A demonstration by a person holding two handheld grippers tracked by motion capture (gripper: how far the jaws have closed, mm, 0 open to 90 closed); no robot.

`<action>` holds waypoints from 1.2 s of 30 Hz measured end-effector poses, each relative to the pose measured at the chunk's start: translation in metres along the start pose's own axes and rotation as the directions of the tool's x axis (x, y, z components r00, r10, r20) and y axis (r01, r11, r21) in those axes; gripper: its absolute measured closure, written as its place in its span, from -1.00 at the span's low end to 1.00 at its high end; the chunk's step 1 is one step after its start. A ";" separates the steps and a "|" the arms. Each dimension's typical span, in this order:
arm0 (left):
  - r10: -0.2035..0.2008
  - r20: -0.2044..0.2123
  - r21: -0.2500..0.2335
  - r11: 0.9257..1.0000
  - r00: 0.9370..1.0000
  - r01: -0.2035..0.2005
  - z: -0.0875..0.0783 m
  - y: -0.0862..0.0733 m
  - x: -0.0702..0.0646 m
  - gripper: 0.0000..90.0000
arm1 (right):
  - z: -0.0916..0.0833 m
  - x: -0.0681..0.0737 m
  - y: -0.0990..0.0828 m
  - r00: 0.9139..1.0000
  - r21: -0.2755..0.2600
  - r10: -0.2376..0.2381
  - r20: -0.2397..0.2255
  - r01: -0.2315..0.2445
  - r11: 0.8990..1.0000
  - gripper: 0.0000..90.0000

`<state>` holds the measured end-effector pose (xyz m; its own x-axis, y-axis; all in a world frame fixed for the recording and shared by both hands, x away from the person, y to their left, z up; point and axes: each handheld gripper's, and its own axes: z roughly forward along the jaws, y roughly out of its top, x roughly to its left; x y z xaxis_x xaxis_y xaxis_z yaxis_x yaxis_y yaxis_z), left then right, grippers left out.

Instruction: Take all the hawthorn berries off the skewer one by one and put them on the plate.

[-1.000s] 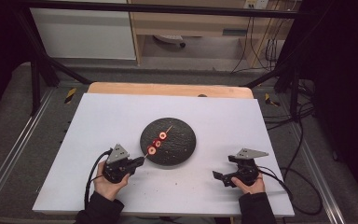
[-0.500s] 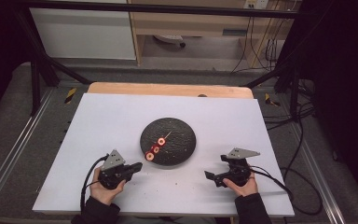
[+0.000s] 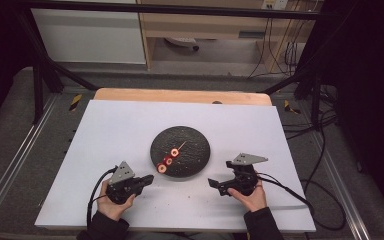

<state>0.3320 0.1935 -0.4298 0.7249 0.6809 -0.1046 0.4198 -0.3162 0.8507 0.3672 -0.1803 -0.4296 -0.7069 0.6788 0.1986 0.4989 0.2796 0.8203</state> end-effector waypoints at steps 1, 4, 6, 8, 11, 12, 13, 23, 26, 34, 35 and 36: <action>0.000 0.000 -0.001 1.000 1.000 0.000 0.000 0.000 0.000 0.96 | 0.001 0.001 0.003 1.000 -0.001 0.000 0.001 0.000 1.000 -0.99; 0.003 0.003 -0.002 1.000 1.000 -0.003 0.000 0.000 -0.001 0.96 | 0.007 0.007 0.014 1.000 -0.026 0.008 -0.007 -0.008 1.000 -0.99; 0.004 0.004 -0.003 1.000 1.000 -0.004 0.000 0.000 -0.001 0.96 | 0.008 0.008 0.017 1.000 -0.032 0.011 -0.007 -0.012 0.999 -0.99; 0.005 0.006 -0.004 1.000 1.000 -0.005 0.001 0.000 -0.001 0.96 | 0.014 0.012 0.026 1.000 -0.042 0.020 -0.009 -0.020 0.999 -0.99; 0.009 0.008 -0.004 1.000 1.000 -0.009 0.001 0.000 -0.002 0.96 | 0.020 0.018 0.034 0.999 -0.055 0.026 -0.021 -0.027 0.998 -0.99; 0.012 0.008 -0.005 1.000 1.000 -0.012 0.001 0.000 -0.003 0.96 | 0.020 0.018 0.034 0.999 -0.055 0.026 -0.021 -0.027 0.998 -0.99; 0.011 0.009 -0.007 1.000 1.000 -0.011 0.001 0.000 -0.003 0.96 | 0.025 0.021 0.039 0.999 -0.058 0.031 -0.030 -0.032 0.998 -0.98; 0.022 0.016 -0.006 1.000 1.000 -0.022 0.003 0.000 -0.007 0.96 | 0.049 0.033 0.056 0.991 -0.081 0.082 -0.105 -0.091 0.992 -0.80; 0.026 0.019 -0.004 1.000 0.999 -0.026 0.004 0.000 -0.008 0.96 | 0.055 0.034 0.059 0.988 -0.092 0.099 -0.120 -0.110 0.990 -0.71; 0.039 0.021 -0.006 0.999 0.999 -0.039 0.005 0.000 -0.012 0.96 | 0.065 0.031 0.065 0.976 -0.110 0.158 -0.149 -0.175 0.978 -0.37; 0.041 0.021 -0.006 0.999 0.999 -0.041 0.005 0.000 -0.012 0.96 | 0.066 0.031 0.065 0.974 -0.112 0.167 -0.151 -0.185 0.976 -0.33; 0.043 0.022 -0.007 0.999 0.999 -0.043 0.005 0.000 -0.013 0.96 | 0.067 0.030 0.065 0.974 -0.113 0.170 -0.151 -0.188 0.976 -0.29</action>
<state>0.3257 0.1812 -0.4310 0.7542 0.6518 -0.0795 0.3848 -0.3406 0.8579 0.4117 -0.0961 -0.4063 -0.6792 0.6062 0.4137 0.5628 0.0684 0.8238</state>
